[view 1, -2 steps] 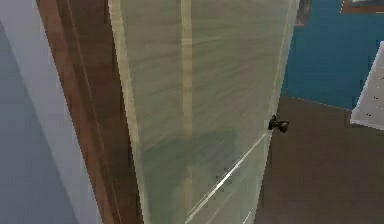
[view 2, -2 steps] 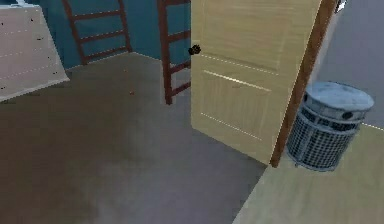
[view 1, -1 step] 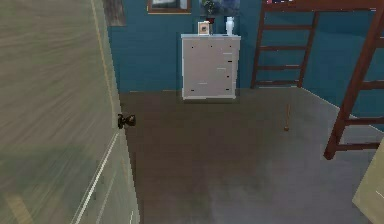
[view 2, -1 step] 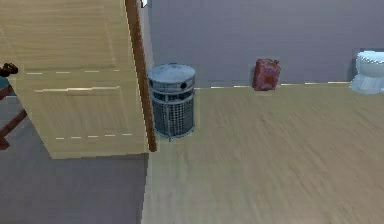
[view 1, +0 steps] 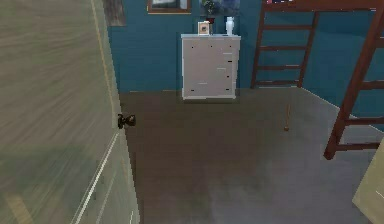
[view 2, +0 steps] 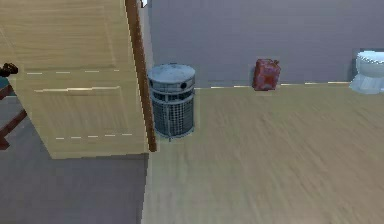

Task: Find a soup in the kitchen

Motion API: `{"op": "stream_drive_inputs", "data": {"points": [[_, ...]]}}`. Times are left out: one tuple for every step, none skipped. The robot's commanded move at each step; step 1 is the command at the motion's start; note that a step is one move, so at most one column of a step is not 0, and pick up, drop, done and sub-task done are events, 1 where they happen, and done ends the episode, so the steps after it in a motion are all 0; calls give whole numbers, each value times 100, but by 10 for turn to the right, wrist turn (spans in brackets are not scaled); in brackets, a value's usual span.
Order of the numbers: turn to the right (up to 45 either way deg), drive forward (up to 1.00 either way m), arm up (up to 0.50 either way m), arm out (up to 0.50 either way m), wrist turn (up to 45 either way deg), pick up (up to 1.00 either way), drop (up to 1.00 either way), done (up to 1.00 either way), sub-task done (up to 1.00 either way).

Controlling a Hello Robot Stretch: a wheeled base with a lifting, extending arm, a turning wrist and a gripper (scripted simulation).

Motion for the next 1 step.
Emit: {"op": "stream_drive_inputs", "data": {"points": [[-120, 0, 0, 0, 0, 0, 0, 0, 0]]}}
